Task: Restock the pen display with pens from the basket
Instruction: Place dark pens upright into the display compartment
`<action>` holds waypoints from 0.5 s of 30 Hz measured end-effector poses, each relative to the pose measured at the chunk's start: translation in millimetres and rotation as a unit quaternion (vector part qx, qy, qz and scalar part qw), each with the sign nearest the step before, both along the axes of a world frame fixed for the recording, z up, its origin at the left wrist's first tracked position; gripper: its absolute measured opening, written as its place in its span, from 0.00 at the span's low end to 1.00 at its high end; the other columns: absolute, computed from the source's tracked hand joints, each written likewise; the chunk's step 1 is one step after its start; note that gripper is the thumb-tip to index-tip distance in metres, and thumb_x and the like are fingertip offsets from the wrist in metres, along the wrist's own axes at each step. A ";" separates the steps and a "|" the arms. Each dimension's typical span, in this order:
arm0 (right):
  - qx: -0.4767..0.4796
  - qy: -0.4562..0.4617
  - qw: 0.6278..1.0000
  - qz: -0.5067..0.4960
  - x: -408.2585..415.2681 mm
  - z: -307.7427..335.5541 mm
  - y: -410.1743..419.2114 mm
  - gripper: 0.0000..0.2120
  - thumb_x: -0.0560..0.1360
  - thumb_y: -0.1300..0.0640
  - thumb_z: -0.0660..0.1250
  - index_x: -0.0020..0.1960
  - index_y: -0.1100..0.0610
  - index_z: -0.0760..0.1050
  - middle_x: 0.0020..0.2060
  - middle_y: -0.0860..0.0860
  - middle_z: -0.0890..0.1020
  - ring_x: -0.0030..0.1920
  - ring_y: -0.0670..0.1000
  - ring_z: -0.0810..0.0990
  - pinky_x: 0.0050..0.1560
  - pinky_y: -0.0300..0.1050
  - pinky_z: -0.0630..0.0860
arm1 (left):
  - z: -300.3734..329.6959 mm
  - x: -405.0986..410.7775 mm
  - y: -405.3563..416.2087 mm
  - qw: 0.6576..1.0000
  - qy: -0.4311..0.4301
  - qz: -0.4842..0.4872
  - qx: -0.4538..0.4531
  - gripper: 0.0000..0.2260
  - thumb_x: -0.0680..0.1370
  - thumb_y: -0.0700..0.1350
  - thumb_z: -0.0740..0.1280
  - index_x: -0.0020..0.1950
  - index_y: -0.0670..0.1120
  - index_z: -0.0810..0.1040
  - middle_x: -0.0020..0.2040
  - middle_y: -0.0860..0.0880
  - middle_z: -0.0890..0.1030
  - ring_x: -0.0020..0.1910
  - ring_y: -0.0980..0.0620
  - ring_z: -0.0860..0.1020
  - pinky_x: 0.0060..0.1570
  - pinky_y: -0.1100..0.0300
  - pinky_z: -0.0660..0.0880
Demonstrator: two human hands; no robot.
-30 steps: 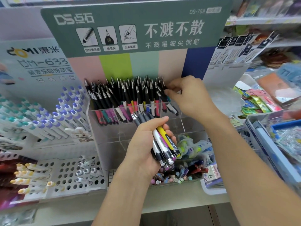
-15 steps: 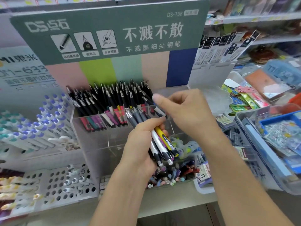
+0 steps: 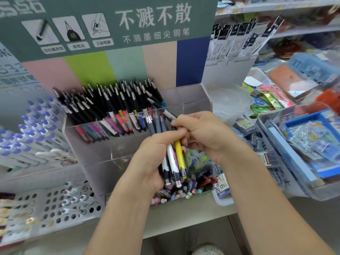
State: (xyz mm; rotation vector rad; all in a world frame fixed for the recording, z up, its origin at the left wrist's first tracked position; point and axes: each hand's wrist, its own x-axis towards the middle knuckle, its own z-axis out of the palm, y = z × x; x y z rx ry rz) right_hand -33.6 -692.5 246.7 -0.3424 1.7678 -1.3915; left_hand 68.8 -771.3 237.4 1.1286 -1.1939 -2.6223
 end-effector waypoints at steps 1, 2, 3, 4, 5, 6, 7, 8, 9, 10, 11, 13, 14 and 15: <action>-0.036 -0.039 0.998 -0.028 1.8 0.2 -2.7 0.14 0.77 0.60 0.68 0.32 0.58 0.76 0.24 0.53 0.75 0.24 0.49 0.72 0.31 0.44 0.69 | 2.3 2.3 -1.0 1.000 0.012 0.004 0.022 0.07 0.70 0.43 0.73 0.35 0.42 0.82 0.31 0.48 0.78 0.26 0.53 0.76 0.26 0.62 0.75; -0.076 -0.068 0.993 -0.063 2.7 0.8 -5.6 0.15 0.78 0.61 0.67 0.32 0.58 0.76 0.25 0.52 0.75 0.24 0.49 0.72 0.31 0.45 0.69 | 3.2 4.8 -2.6 0.999 0.021 0.014 0.038 0.07 0.68 0.44 0.73 0.33 0.42 0.83 0.31 0.47 0.78 0.26 0.53 0.76 0.25 0.63 0.74; -0.115 -0.081 0.984 -0.105 2.5 2.5 -8.2 0.15 0.78 0.63 0.66 0.32 0.59 0.76 0.25 0.52 0.74 0.24 0.48 0.72 0.29 0.43 0.70 | 4.1 7.2 -4.6 0.998 0.027 0.026 0.051 0.08 0.67 0.45 0.72 0.32 0.42 0.84 0.31 0.47 0.78 0.25 0.53 0.76 0.24 0.63 0.74; -0.156 -0.075 0.974 -0.146 1.0 5.2 -10.5 0.14 0.79 0.63 0.65 0.34 0.59 0.75 0.25 0.51 0.74 0.24 0.47 0.72 0.27 0.39 0.71 | 4.1 9.4 -7.1 0.997 0.030 0.040 0.062 0.08 0.66 0.45 0.73 0.31 0.42 0.84 0.31 0.47 0.78 0.25 0.53 0.76 0.23 0.63 0.74; -0.202 -0.054 0.961 -0.182 -1.2 9.4 -12.4 0.13 0.80 0.64 0.65 0.36 0.60 0.75 0.26 0.50 0.75 0.24 0.45 0.73 0.25 0.36 0.72 | 3.7 11.6 -9.9 0.995 0.033 0.053 0.075 0.07 0.66 0.45 0.73 0.31 0.42 0.84 0.32 0.47 0.77 0.25 0.53 0.75 0.23 0.63 0.74; -0.247 -0.015 0.945 -0.212 -4.6 14.5 -13.5 0.11 0.80 0.65 0.64 0.39 0.60 0.74 0.27 0.50 0.76 0.25 0.45 0.75 0.26 0.35 0.74 | 2.8 13.5 -12.5 0.993 0.038 0.060 0.090 0.07 0.65 0.44 0.72 0.30 0.42 0.83 0.31 0.48 0.77 0.25 0.54 0.74 0.23 0.63 0.73; -0.284 0.039 0.929 -0.235 -8.9 19.5 -14.4 0.09 0.81 0.66 0.64 0.41 0.61 0.74 0.28 0.51 0.77 0.27 0.45 0.77 0.27 0.36 0.76 | 2.5 14.8 -14.2 0.992 0.043 0.060 0.102 0.06 0.66 0.44 0.72 0.30 0.43 0.81 0.31 0.48 0.75 0.24 0.55 0.73 0.23 0.63 0.73; -0.307 0.105 0.912 -0.251 -13.8 23.9 -15.3 0.08 0.81 0.66 0.64 0.43 0.61 0.74 0.31 0.53 0.78 0.29 0.47 0.79 0.30 0.38 0.78 | 1.4 15.6 -15.4 0.992 0.044 0.057 0.106 0.06 0.66 0.43 0.72 0.32 0.43 0.80 0.31 0.49 0.74 0.24 0.55 0.72 0.24 0.62 0.73; -0.312 0.172 0.898 -0.257 -19.1 27.2 -16.1 0.07 0.81 0.66 0.64 0.44 0.61 0.74 0.33 0.54 0.79 0.30 0.49 0.81 0.32 0.40 0.80 | 1.1 16.2 -15.7 0.992 0.045 0.054 0.103 0.06 0.67 0.43 0.73 0.35 0.43 0.77 0.31 0.50 0.73 0.25 0.55 0.71 0.24 0.62 0.73; -0.303 0.236 0.888 -0.255 -24.1 29.4 -17.6 0.06 0.80 0.65 0.64 0.45 0.60 0.73 0.35 0.56 0.80 0.32 0.50 0.83 0.34 0.42 0.81 | 0.3 16.7 -15.9 0.993 0.046 0.053 0.097 0.07 0.67 0.42 0.73 0.38 0.44 0.75 0.31 0.50 0.73 0.25 0.56 0.71 0.24 0.62 0.73; -0.283 0.296 0.879 -0.242 -29.3 29.6 -19.9 0.06 0.80 0.65 0.65 0.45 0.58 0.73 0.36 0.56 0.80 0.33 0.50 0.84 0.35 0.44 0.82 | -0.2 17.3 -16.2 0.993 0.049 0.053 0.093 0.08 0.67 0.42 0.73 0.39 0.44 0.75 0.31 0.50 0.72 0.25 0.56 0.71 0.24 0.62 0.73; -0.217 0.409 0.864 -0.197 -37.6 25.5 -28.1 0.05 0.78 0.62 0.66 0.45 0.55 0.74 0.37 0.53 0.81 0.35 0.51 0.85 0.36 0.46 0.83 | 0.4 19.1 -16.7 0.993 0.057 0.053 0.089 0.07 0.67 0.42 0.73 0.35 0.45 0.76 0.30 0.50 0.72 0.24 0.55 0.70 0.24 0.62 0.73; -0.174 0.456 0.857 -0.167 -40.2 21.9 -32.8 0.03 0.77 0.61 0.66 0.46 0.55 0.76 0.37 0.51 0.81 0.35 0.50 0.84 0.37 0.46 0.82 | 0.4 20.0 -17.3 0.993 0.059 0.054 0.085 0.08 0.67 0.42 0.74 0.32 0.45 0.77 0.29 0.50 0.72 0.24 0.55 0.70 0.25 0.62 0.73; -0.127 0.491 0.852 -0.132 -41.9 17.5 -37.5 0.01 0.76 0.60 0.67 0.47 0.55 0.77 0.37 0.49 0.81 0.36 0.48 0.83 0.39 0.46 0.81 | 0.7 20.9 -17.9 0.993 0.060 0.056 0.084 0.09 0.68 0.42 0.74 0.30 0.45 0.77 0.29 0.50 0.71 0.24 0.55 0.71 0.25 0.62 0.73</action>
